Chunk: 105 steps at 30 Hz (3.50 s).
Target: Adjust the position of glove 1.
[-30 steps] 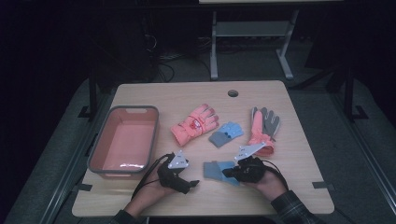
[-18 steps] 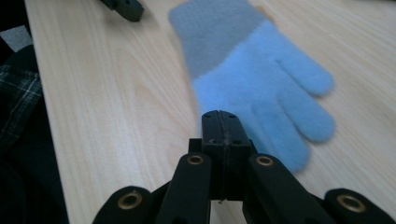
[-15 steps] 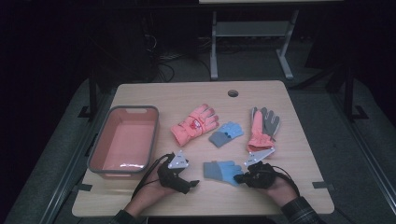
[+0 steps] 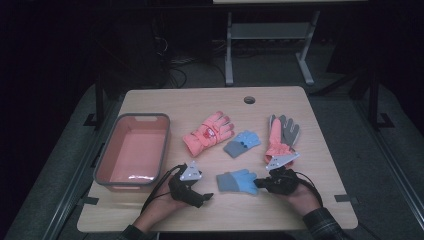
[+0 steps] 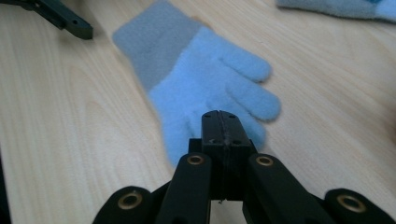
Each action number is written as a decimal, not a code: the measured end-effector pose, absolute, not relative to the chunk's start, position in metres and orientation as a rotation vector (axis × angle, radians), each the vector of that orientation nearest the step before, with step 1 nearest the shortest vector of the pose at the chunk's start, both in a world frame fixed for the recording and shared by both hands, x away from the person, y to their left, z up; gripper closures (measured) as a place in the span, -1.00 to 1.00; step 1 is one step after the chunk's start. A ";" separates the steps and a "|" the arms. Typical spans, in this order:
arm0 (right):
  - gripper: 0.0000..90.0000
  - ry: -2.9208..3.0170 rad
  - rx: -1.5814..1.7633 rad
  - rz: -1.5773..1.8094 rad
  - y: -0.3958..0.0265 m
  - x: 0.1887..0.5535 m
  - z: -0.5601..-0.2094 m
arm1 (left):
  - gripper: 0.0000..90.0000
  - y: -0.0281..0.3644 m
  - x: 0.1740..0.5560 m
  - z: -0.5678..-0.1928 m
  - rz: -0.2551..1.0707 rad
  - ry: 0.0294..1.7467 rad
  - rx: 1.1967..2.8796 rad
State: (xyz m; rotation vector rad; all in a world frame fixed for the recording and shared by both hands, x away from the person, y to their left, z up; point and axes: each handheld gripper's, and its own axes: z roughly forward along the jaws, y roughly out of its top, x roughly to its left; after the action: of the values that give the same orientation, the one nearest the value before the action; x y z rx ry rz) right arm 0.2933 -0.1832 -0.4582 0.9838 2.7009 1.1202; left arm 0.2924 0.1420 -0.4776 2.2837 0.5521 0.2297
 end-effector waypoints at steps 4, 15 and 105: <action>1.00 2.715 0.972 1.095 -0.181 0.299 -0.463 | -0.73 0.142 0.292 -0.477 0.230 0.552 2.284; 1.00 2.628 0.996 1.026 -0.179 0.320 -0.463 | -0.73 0.142 0.292 -0.477 0.228 0.554 2.285; -0.78 2.515 0.958 1.091 -0.218 0.282 -0.481 | 0.45 0.022 0.438 -0.450 0.194 0.663 2.354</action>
State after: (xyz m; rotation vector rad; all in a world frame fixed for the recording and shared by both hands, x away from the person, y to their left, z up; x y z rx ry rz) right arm 0.2818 -0.2179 -0.4815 0.9580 2.5151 1.0906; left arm 0.4380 0.0217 -0.4502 2.3536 0.6625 0.1935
